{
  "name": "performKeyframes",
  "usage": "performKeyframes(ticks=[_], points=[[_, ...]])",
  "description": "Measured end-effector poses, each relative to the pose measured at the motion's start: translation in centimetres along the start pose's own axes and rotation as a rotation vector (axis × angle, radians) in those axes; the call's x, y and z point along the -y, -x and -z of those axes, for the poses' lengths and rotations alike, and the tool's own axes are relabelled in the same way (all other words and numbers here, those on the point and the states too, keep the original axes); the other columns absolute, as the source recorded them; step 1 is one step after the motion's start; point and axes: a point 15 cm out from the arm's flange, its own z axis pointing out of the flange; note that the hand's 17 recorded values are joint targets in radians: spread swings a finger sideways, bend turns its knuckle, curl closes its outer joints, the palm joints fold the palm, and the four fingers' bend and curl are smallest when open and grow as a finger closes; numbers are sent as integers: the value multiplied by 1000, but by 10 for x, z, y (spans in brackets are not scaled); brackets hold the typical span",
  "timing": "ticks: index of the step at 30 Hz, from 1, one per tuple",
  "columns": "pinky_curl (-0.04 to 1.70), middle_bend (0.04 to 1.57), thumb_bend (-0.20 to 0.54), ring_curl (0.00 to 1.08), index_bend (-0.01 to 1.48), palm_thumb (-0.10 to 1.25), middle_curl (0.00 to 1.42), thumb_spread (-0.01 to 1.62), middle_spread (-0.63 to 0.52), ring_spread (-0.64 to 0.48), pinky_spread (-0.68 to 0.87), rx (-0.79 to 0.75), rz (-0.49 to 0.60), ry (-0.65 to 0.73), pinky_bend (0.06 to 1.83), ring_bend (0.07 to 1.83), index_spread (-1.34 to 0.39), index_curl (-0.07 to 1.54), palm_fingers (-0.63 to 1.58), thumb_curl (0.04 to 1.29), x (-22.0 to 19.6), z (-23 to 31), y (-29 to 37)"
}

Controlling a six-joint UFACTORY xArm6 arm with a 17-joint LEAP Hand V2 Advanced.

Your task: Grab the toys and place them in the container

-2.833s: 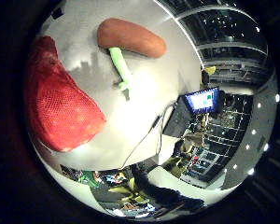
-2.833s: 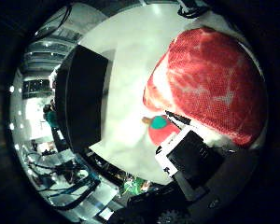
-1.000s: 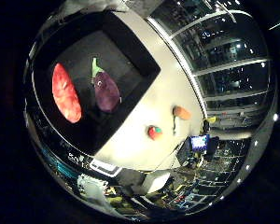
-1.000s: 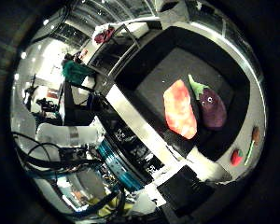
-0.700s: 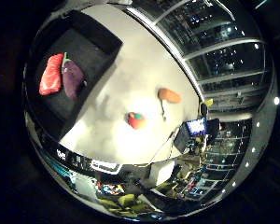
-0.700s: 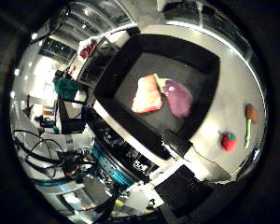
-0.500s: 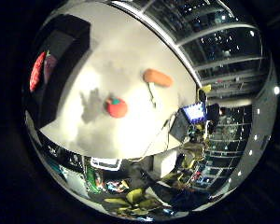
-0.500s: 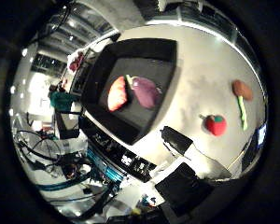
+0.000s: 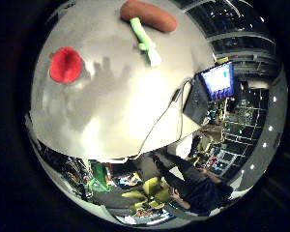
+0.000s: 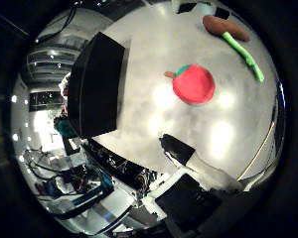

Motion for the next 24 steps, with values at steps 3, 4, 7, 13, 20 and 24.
performKeyframes(ticks=[3,4,7,13,20,24], points=[[236,300,-32,231,150,615,335,921,-16,143,393,4,0,4,484,363,-365,262,172,322,4,-11,-1],[237,304,-31,233,148,614,336,921,-16,139,393,3,-1,2,482,365,-365,260,175,322,7,-13,-3],[240,305,-31,246,140,607,334,923,-17,109,391,11,-4,11,483,423,-357,249,203,321,11,-27,-1],[248,320,-30,253,144,597,337,926,-17,73,372,9,1,6,499,481,-345,240,225,320,38,-40,-10],[238,346,-30,250,166,597,341,926,-33,44,362,20,11,34,473,505,-329,253,285,321,40,-60,-10],[228,397,-28,255,151,604,352,923,-71,-15,305,25,16,47,457,580,-313,252,378,322,39,-66,-7]])
